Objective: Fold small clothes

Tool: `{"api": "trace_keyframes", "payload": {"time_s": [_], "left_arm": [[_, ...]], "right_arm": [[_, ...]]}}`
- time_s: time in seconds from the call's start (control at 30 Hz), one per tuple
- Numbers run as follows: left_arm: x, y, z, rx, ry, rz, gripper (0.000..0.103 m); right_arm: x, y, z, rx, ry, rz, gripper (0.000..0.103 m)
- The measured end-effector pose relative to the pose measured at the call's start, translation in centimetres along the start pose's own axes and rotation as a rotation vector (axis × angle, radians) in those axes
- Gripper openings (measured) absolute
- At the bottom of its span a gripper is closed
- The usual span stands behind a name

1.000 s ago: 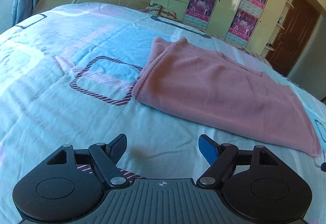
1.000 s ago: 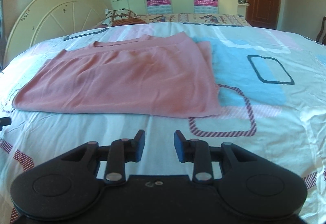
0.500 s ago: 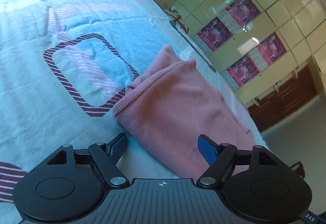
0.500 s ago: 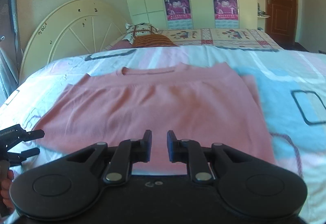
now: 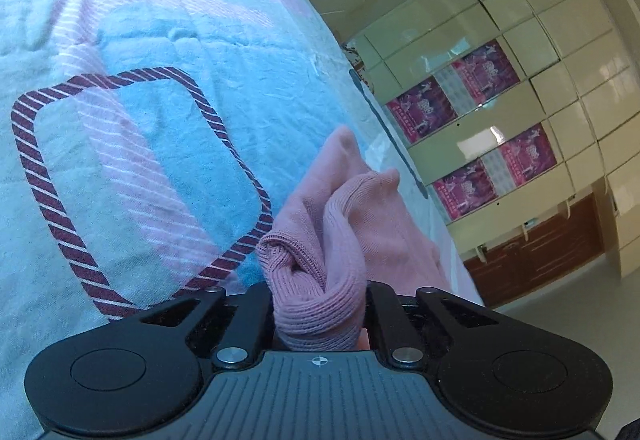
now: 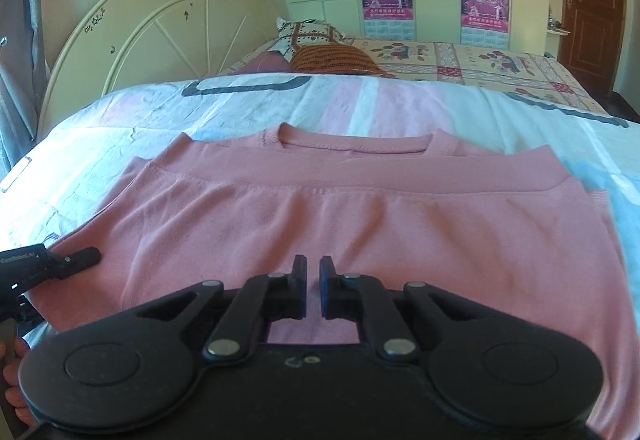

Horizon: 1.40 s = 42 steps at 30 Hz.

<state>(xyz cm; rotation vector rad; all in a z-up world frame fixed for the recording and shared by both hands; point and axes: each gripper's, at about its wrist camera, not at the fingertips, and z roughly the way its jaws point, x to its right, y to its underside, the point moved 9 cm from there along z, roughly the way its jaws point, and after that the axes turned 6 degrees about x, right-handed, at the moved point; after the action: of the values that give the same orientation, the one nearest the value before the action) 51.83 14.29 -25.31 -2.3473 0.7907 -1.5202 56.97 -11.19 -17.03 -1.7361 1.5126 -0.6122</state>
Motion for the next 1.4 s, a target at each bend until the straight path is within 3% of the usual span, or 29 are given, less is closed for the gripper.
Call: {"api": "trace_keyframes", "payload": {"time_s": [0.13,0.2,0.3,0.6,0.77,0.83,0.9,1.07,1.2,1.27,1.3,1.33,1.37,1.4], "left_arm": [[2.7,-0.8,-0.8,0.048,0.098,0.059,0.008],[2.0,-0.4,0.6,0.011,0.058,0.064,0.008],[0.1,0.1,2.5,-0.036,0.016,-0.012,0.011],[1.5,0.3,2.8,0.025,0.016,0.004,0.009],[7.4,-0.1,1.5,0.080,0.085,0.125,0.008],[11.4,0.4,1.2,0.070,0.132,0.205,0.008],[15.8,1.5,1.0,0.040,0.171,0.304,0.008],[25.7,7.5,1.4,-0.058,0.261,0.537,0.008],[30.9,15.4,2.5,-0.176,0.272,0.719,0.009],[31.6,20.4,4.1,-0.275,0.242,0.784,0.009],[31.7,23.3,5.0,-0.351,0.219,0.834,0.015],[31.3,26.2,5.8,-0.449,0.187,0.876,0.034],[31.3,27.9,5.5,-0.517,0.188,0.878,0.040],[32.2,28.4,4.5,-0.524,0.241,0.847,0.043]], "right_arm": [[-0.6,0.7,0.5,-0.011,-0.010,-0.022,0.005],[0.3,2.1,2.0,-0.065,0.031,-0.008,0.001],[0.6,2.1,1.9,-0.051,0.020,0.023,0.001],[0.8,2.2,2.0,-0.026,-0.011,0.003,0.000],[1.6,2.0,2.5,0.000,-0.048,0.023,0.000],[1.9,1.7,2.4,-0.015,-0.078,0.048,0.000],[3.2,0.8,0.9,0.027,-0.113,0.125,0.003],[12.0,-0.9,-5.8,0.194,-0.083,0.338,0.007],[19.2,-0.4,-9.8,0.231,-0.032,0.443,0.009],[22.1,0.6,-11.1,0.221,-0.021,0.490,0.019],[23.2,1.1,-11.5,0.212,-0.023,0.516,0.027],[24.1,1.5,-11.8,0.205,-0.024,0.539,0.035],[24.9,2.0,-12.1,0.203,-0.031,0.564,0.050],[25.3,2.3,-12.4,0.203,-0.046,0.583,0.052]]}}
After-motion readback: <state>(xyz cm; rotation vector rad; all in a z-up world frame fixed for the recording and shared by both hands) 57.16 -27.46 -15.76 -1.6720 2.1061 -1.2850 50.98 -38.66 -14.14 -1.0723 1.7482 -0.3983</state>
